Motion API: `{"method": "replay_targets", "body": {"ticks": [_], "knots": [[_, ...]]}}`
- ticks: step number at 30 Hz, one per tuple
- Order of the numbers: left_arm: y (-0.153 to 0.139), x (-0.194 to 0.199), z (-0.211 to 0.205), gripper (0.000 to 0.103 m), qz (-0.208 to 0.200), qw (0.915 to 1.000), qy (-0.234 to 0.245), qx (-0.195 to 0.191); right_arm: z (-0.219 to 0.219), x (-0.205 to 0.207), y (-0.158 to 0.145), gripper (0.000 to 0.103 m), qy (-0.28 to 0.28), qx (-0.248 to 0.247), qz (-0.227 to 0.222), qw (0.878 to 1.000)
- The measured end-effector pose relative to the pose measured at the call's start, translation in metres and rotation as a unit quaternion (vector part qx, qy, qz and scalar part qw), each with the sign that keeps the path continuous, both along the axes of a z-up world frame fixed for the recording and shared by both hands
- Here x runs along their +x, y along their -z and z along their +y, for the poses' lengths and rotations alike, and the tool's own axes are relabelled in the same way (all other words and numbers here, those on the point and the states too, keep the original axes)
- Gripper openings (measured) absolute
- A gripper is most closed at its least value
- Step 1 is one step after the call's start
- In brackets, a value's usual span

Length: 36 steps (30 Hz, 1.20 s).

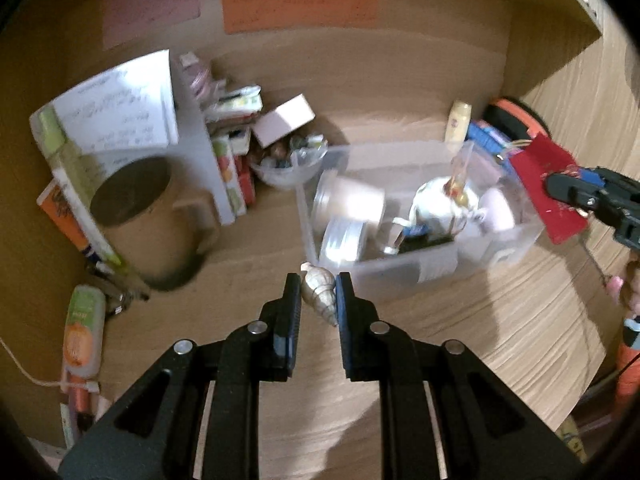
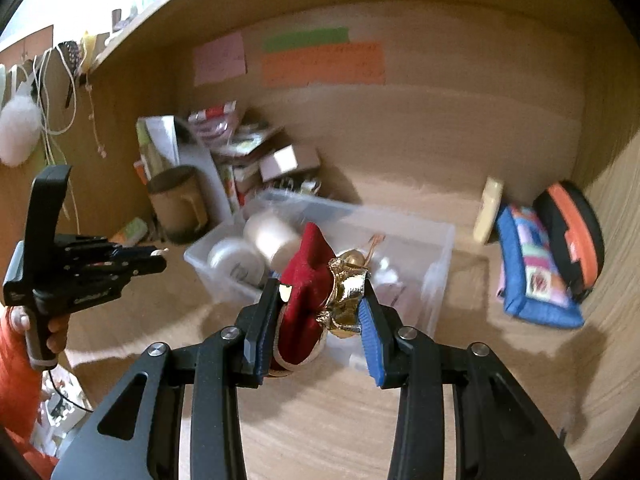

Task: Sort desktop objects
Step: 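Carry the red pouch with the right tool while the left tool carries the shell over the bin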

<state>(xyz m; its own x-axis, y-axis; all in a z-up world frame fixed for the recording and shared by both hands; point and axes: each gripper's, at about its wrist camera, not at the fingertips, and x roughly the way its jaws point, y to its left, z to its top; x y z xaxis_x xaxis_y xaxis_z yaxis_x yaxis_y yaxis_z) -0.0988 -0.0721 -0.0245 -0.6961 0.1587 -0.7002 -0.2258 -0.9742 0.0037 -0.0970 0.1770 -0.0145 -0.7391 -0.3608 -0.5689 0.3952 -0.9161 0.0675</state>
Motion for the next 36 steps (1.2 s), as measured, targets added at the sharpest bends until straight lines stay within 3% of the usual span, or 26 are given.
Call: {"method": "replay_targets", "body": {"ticks": [11,27,36], "knots": [[-0.024,-0.044,0.033,0.016,0.006,0.9989,0.037,0.028,0.000,-0.038,-0.008,0.034,0.006,0.005,0.007,1.000],[0.019,-0.096,0.090,0.016,-0.039,0.9955,0.083,0.021,-0.003,-0.080,0.037,0.034,0.012,0.024,-0.031,0.999],[0.046,-0.103,0.115,0.016,-0.057,0.9925,0.108,0.004,-0.006,-0.083,0.050,0.035,0.003,0.040,-0.044,0.998]]}}
